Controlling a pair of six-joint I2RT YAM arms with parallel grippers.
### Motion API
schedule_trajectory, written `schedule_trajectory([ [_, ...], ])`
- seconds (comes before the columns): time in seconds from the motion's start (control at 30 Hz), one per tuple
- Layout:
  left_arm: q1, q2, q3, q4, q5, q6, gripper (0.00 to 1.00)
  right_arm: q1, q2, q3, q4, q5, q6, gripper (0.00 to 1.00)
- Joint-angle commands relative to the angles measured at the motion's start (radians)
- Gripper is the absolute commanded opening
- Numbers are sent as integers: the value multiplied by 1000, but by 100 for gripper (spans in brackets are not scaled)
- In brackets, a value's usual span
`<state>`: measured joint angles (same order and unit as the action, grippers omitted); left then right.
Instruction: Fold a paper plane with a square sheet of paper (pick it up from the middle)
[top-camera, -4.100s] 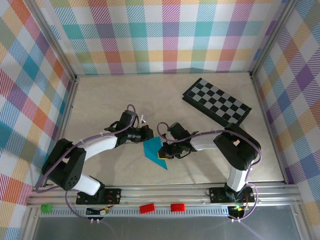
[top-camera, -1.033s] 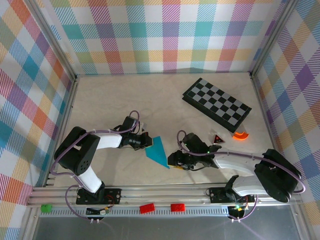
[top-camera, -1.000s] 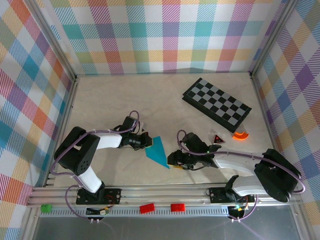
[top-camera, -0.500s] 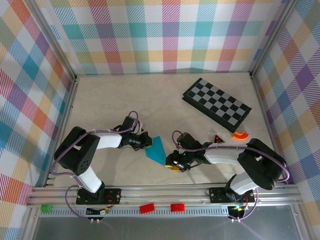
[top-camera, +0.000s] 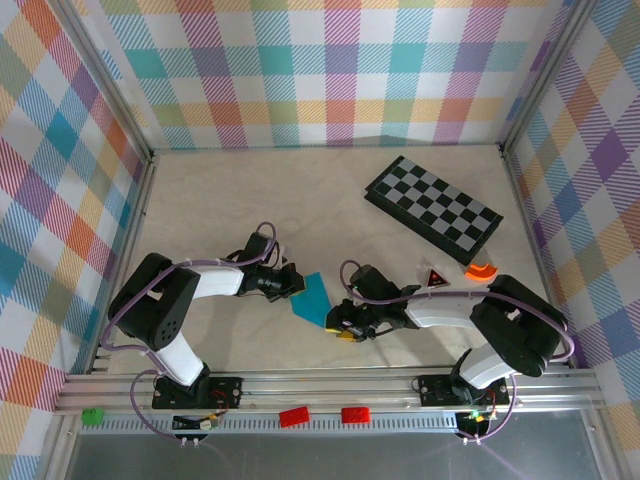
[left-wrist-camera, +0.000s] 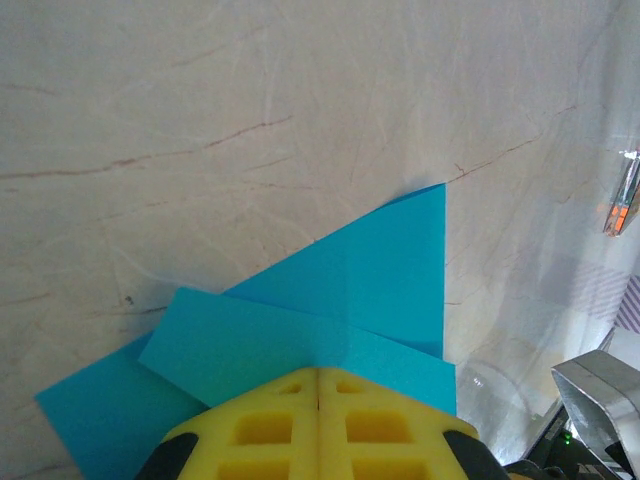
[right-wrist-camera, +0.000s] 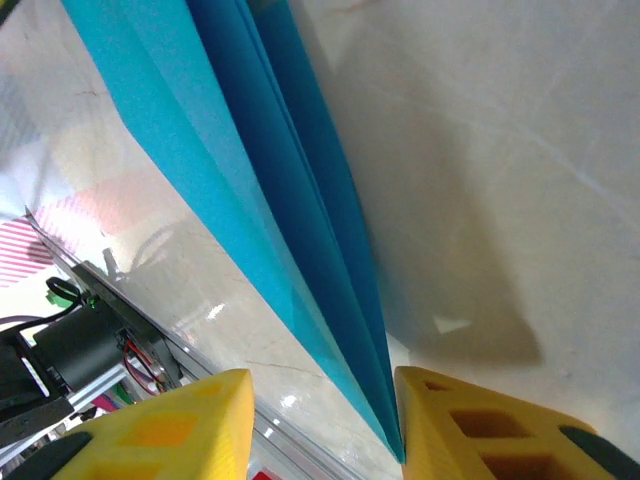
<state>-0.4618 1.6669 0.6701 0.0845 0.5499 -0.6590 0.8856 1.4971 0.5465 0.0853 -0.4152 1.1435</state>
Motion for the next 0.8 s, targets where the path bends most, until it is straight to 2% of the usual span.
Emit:
schedule_trajectory([
  [0.0,9,12,-24,-74,-15,-7,0,6,-27,4,59,46,-23,42],
  [0.2,9,13,-19,-63,-7,-8,0,3,-21,-16,160,124,-69,43],
  [0.3,9,21,-8,-72,-7,-5,0,-8,18,-10,261,100,-85,42],
  [0.4,9,17,-2,-81,-11,1,0,-9,34,-3,282,101,-99,41],
  [0.5,10,13,3,-84,-15,1,0,-15,30,-25,304,123,-111,35],
  [0.77,9,-18,16,-70,2,-11,0,-36,42,-49,333,83,-131,14],
])
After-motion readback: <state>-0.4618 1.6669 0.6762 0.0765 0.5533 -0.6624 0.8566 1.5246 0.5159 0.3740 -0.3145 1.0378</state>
